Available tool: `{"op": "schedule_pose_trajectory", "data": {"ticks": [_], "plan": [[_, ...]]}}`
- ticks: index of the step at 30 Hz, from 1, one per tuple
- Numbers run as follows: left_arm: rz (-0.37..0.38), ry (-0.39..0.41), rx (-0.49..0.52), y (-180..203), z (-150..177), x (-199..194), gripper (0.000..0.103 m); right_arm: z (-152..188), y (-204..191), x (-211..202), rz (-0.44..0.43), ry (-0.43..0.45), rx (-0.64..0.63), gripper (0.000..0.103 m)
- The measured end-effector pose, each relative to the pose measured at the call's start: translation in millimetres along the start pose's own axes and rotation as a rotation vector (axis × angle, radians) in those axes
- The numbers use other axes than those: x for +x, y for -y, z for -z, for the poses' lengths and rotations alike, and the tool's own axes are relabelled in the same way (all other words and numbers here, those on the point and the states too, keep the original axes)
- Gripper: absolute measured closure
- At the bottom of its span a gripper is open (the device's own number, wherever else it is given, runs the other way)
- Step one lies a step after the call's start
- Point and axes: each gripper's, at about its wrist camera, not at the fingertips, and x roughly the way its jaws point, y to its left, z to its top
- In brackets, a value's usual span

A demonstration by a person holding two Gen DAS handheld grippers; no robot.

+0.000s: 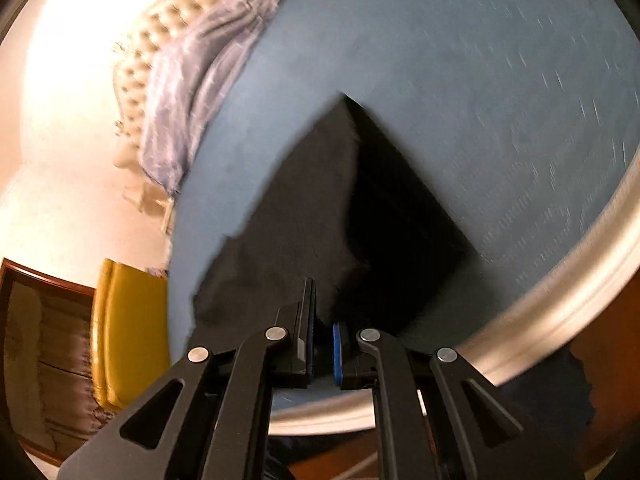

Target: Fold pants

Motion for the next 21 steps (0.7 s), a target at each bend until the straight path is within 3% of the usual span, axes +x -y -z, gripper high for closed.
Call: {"op": "schedule_pose_trajectory", "data": {"ticks": [1, 2, 3, 4, 5, 10, 11, 13, 17, 19, 20, 21], "plan": [[0.015, -0.005, -0.003, -9.7, 1.7, 0.3, 0.1, 1.4, 3.1, 4.4, 0.019, -0.002, -0.01, 0.096], [0.018, -0.005, -0.023, -16.1, 1.2, 0.2, 0.09, 2.9, 8.8, 8.2, 0.024, -0.002, -0.005, 0.096], [0.032, -0.003, -0.052, -23.6, -1.3, -0.9, 0.062, 4.6, 12.1, 9.6, 0.018, -0.003, 0.004, 0.096], [0.048, 0.008, -0.081, -28.9, -4.5, -3.1, 0.051, 6.1, 14.5, 11.1, 0.005, -0.005, 0.011, 0.096], [0.065, 0.033, -0.111, -33.7, -8.4, -7.2, 0.046, 6.8, 16.2, 11.2, -0.01, -0.003, 0.009, 0.096], [0.115, 0.028, -0.136, -34.9, -25.2, -11.5, 0.046, 9.4, 20.8, 7.6, -0.045, -0.004, 0.023, 0.093], [0.112, 0.027, -0.14, -36.1, -26.0, -11.8, 0.052, 9.7, 20.4, 7.3, -0.047, -0.001, 0.027, 0.087], [0.117, 0.025, -0.144, -36.9, -29.1, -10.9, 0.058, 10.8, 20.3, 5.7, -0.048, 0.007, 0.024, 0.085], [0.076, 0.016, -0.16, -42.8, -31.4, -2.3, 0.059, 10.8, 25.4, 5.4, -0.055, 0.016, 0.038, 0.084], [0.066, 0.012, -0.164, -44.8, -31.9, 3.2, 0.071, 11.7, 33.6, 5.8, -0.056, 0.02, 0.053, 0.083], [0.048, 0.008, -0.146, -43.6, -33.2, 5.5, 0.087, 12.4, 38.6, 4.6, -0.055, 0.025, 0.057, 0.083], [0.024, 0.0, -0.12, -40.8, -34.5, 8.5, 0.101, 13.2, 38.4, 3.9, -0.056, 0.039, 0.049, 0.091]]}}
